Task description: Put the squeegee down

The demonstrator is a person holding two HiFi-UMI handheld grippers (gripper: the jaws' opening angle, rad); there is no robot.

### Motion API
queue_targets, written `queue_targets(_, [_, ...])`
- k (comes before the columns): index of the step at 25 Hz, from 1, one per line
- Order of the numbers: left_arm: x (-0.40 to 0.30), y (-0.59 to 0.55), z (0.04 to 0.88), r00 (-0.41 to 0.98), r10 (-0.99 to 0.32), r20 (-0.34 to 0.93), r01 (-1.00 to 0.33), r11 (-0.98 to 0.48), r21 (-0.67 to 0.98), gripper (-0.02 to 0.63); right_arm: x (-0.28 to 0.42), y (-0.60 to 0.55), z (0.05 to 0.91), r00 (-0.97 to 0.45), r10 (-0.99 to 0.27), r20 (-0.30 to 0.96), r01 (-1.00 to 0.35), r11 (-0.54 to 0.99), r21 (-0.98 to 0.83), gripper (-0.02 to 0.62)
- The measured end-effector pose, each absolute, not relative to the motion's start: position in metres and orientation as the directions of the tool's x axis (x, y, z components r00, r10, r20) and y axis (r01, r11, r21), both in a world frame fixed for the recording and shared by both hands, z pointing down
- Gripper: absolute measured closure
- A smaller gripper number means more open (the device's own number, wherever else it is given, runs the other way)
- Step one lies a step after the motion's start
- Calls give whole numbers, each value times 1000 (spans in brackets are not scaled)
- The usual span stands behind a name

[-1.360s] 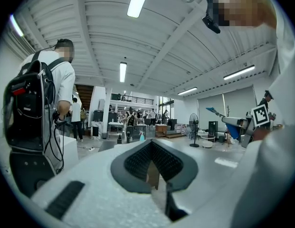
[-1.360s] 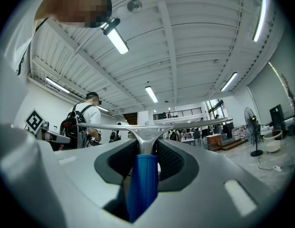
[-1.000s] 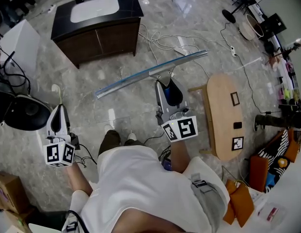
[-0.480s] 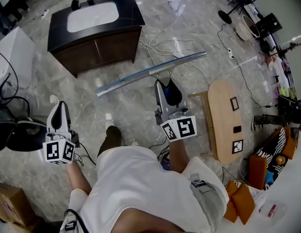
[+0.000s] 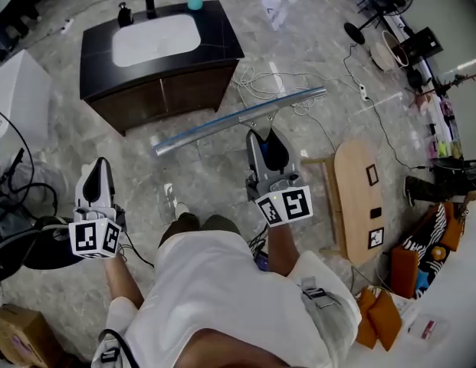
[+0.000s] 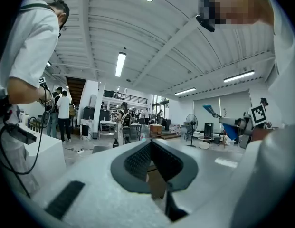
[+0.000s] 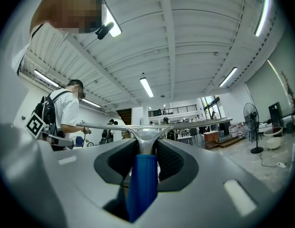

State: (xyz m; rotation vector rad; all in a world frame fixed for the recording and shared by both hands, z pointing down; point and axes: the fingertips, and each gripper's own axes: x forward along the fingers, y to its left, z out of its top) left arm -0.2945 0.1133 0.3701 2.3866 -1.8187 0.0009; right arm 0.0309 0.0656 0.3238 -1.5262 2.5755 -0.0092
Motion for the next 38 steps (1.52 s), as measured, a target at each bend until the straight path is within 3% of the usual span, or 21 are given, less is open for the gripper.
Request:
queue_targets(9, [-316,34,381,298,-949,101,-950,-283,135,606,7,-9,337,-447,-889,-94,-888,454,-72,462])
queue_targets(19, [-294,-72,384,250,-962,112,-964,-237,122,607,28,-147,367,-450,-892,-46,-886,452,-103,462])
queue_targets(38, [-280,-195,413,106,-970,220,-989,-81,122,607,43,-407,488,-449,-875,183,-890,420,-178,460])
